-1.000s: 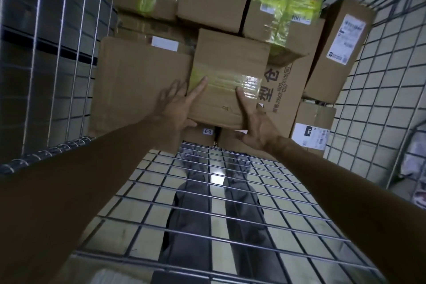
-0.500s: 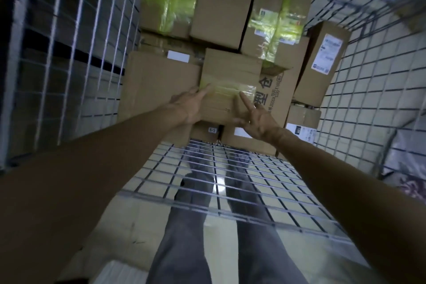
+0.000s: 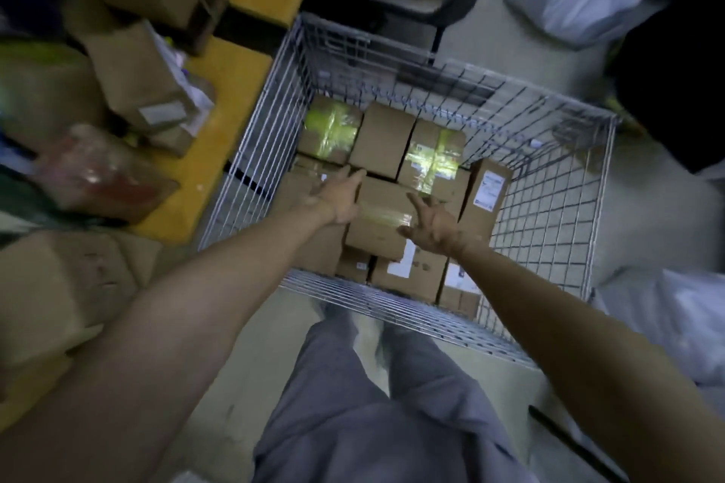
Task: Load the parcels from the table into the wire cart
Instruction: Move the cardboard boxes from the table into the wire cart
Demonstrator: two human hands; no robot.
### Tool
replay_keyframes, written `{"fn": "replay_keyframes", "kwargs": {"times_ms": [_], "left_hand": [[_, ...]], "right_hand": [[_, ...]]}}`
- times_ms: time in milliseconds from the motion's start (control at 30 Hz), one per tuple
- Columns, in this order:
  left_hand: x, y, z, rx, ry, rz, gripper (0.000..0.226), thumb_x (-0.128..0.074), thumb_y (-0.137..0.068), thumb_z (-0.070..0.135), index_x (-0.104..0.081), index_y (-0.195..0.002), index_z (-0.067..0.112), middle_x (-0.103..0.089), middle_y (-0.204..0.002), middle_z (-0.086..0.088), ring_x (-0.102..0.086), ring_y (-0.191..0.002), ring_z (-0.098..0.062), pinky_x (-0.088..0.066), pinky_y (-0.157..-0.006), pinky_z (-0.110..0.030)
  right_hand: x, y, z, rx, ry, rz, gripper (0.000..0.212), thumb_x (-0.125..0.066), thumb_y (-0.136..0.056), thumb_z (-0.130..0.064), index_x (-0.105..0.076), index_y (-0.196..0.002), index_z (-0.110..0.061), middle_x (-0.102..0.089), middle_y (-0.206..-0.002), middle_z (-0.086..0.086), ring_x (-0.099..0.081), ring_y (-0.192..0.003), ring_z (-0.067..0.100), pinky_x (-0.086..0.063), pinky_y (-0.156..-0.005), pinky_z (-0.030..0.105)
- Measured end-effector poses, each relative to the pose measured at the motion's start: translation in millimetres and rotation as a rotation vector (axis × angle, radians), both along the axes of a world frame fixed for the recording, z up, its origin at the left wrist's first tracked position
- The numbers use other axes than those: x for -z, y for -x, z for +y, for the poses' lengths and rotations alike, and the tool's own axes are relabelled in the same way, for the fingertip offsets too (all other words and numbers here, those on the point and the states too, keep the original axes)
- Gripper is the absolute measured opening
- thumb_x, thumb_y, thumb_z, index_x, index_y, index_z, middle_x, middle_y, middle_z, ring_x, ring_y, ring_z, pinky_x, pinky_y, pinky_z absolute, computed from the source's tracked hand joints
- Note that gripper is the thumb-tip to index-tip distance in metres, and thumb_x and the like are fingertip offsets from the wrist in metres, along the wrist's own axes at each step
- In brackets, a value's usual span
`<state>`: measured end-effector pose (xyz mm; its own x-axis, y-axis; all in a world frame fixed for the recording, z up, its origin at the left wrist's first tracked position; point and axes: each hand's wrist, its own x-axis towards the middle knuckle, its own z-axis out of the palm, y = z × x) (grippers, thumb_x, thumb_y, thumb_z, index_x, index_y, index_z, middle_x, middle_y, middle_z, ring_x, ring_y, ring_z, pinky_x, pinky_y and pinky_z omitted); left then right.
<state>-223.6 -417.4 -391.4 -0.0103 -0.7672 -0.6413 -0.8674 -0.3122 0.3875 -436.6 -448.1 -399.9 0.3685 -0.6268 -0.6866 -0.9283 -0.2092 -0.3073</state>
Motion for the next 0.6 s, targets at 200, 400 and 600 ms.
{"fn": "replay_keyframes", "kwargs": {"times_ms": [200, 400, 600], "left_hand": [[-67.1, 3.0, 8.3, -0.092, 0.07, -0.024, 0.07, -0.054, -0.099, 0.036, -0.016, -0.158, 0.024, -0.005, -0.165, -0.008, -0.013, -0.151, -0.031, -0.017, -0.122, -0.046], [-118.0, 4.8, 34.3, -0.315, 0.21, -0.051, 0.067, -0.056, -0.098, 0.033, -0.023, -0.156, 0.021, -0.009, -0.163, -0.016, -0.02, -0.148, -0.034, -0.024, -0.119, -0.043], [-178.9, -8.9, 81.1, -0.497, 0.269, -0.2, 0.069, -0.051, -0.101, 0.041, -0.011, -0.157, 0.033, 0.005, -0.166, -0.004, -0.011, -0.152, -0.031, -0.02, -0.121, -0.049]], "right_hand": [[-64.2, -14.0, -17.5, -0.104, 0.064, -0.024, 0.082, -0.058, -0.095, -0.046, -0.011, -0.158, -0.021, -0.02, -0.158, 0.019, -0.038, -0.136, 0.039, -0.037, -0.107, 0.039], [-109.5, -20.7, -30.5, -0.3, 0.117, -0.07, 0.084, -0.057, -0.093, -0.051, -0.01, -0.157, -0.023, -0.021, -0.157, 0.019, -0.032, -0.14, 0.038, -0.034, -0.113, 0.045], [-167.9, -57.3, -39.3, -0.489, 0.248, -0.154, 0.087, -0.054, -0.091, -0.059, -0.01, -0.157, -0.023, -0.019, -0.158, 0.018, -0.021, -0.145, 0.037, -0.025, -0.117, 0.049]]}}
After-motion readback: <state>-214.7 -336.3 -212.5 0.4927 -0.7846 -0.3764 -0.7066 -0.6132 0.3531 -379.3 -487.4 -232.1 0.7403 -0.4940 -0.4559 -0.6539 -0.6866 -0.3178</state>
